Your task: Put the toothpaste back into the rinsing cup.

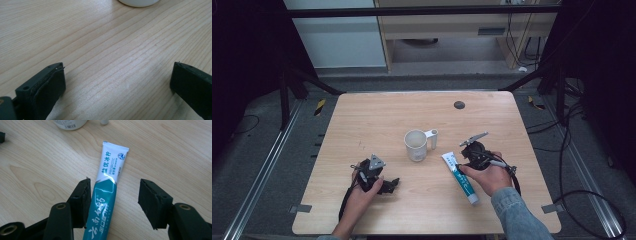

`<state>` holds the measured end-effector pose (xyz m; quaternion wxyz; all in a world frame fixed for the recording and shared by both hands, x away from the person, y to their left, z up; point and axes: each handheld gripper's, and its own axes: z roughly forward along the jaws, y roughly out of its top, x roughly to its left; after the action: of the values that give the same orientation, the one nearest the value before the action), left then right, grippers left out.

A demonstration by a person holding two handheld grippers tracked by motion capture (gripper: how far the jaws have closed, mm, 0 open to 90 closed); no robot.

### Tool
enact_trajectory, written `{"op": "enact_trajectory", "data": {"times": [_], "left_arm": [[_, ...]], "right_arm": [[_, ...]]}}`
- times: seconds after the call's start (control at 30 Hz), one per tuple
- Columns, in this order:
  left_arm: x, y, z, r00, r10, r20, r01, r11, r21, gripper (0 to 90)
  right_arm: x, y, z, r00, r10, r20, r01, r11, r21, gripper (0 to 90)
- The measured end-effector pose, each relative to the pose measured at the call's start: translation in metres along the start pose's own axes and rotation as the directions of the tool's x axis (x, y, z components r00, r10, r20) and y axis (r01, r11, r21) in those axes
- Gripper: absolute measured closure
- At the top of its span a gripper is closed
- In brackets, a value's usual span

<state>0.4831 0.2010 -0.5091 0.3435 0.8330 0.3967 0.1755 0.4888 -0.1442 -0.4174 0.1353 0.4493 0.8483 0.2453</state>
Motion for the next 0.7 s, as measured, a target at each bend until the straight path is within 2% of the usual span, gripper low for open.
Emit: {"op": "enact_trajectory", "data": {"times": [0.23,0.4,0.7], "left_arm": [[0.0,0.0,0.0,1.0,0.0,0.0,0.0,1.0,0.0,0.0],[0.0,0.0,0.0,1.0,0.0,0.0,0.0,1.0,0.0,0.0],[0.0,0.0,0.0,1.0,0.0,0.0,0.0,1.0,0.0,0.0]], "right_arm": [[0.001,0.003,0.006,1.0,0.003,-0.002,-0.003,1.0,0.007,45.1],[0.002,0.005,0.015,1.0,0.0,-0.006,0.0,0.999,0.034,49.1],[0.003,0.008,0.028,0.9999,0.011,-0.009,-0.01,0.998,0.069,47.2]]}}
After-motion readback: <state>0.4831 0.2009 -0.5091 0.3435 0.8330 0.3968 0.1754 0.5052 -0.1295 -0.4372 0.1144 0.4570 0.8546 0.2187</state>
